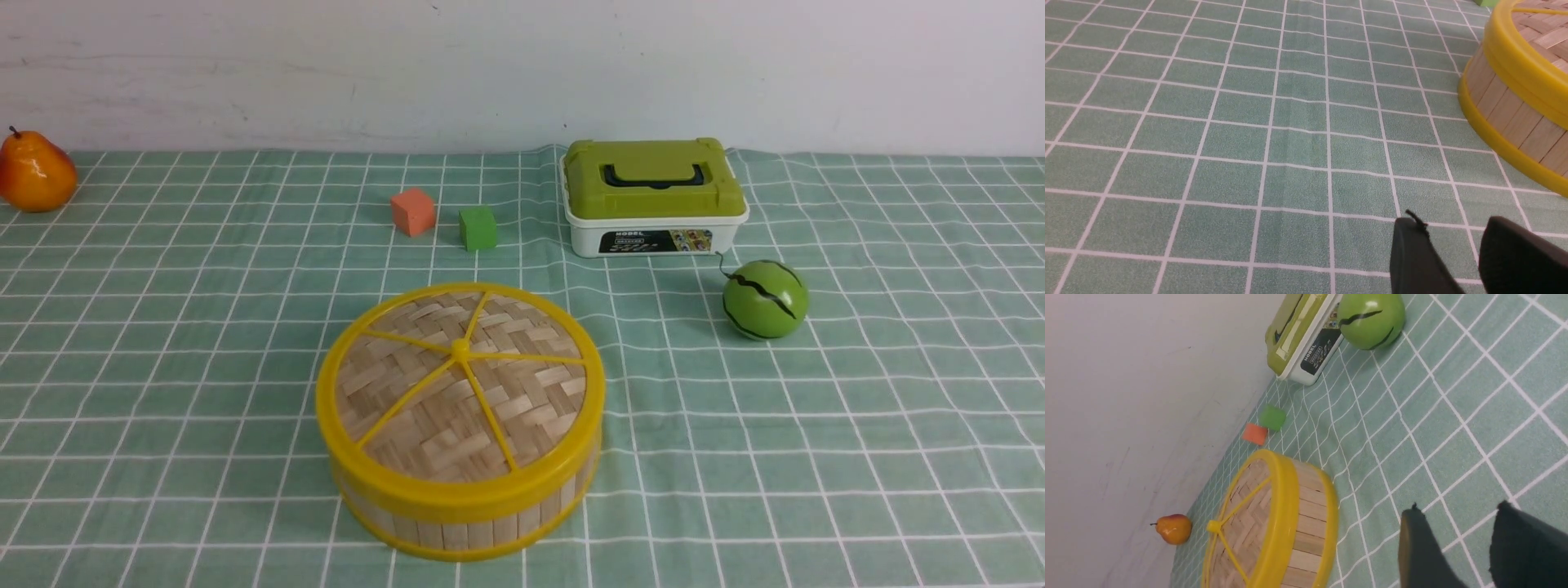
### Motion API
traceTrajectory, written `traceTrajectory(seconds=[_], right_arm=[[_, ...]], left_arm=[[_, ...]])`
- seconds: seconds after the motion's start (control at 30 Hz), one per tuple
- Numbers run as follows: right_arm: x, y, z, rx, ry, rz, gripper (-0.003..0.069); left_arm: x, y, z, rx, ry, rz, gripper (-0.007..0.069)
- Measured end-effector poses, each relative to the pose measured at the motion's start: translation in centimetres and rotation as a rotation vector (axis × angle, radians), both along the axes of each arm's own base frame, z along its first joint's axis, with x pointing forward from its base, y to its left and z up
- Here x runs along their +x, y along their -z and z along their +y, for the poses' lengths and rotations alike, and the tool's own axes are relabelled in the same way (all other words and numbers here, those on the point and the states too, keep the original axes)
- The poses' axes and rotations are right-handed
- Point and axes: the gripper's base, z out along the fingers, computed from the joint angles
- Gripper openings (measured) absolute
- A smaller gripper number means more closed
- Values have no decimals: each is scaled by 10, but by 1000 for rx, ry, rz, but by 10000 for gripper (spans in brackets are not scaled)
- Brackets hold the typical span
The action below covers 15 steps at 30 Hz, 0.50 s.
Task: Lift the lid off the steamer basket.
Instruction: Use the right arm to lift the lid of the steamer
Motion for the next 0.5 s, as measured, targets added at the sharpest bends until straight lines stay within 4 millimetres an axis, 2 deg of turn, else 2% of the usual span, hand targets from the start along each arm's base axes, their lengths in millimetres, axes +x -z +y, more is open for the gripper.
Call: traceTrajectory(seconds=[0.03, 0.07, 0.17, 0.2, 0.23, 0.33, 0.43, 0.5], right_arm=[[-3, -22, 0, -107, -17, -71, 163], [-4, -32, 1, -164, -31, -92, 136], [-1, -72, 4, -393, -113, -93, 27], [-1, -78, 4, -427, -126, -99, 17], [3, -99, 6, -536, -183, -77, -8], [16, -139, 8, -734, -317, -22, -20], [39, -176, 11, -871, -473, 35, -21], [55, -190, 13, -902, -537, 46, -20]], left_arm=[[0, 0, 0, 0, 0, 0, 239], [0, 0, 0, 0, 0, 0, 239], [0, 0, 0, 0, 0, 0, 239], [0, 0, 0, 0, 0, 0, 239], [0, 0, 0, 0, 0, 0, 239], [0, 0, 0, 0, 0, 0, 239], [0, 0, 0, 0, 0, 0, 239], [0, 0, 0, 0, 0, 0, 239]])
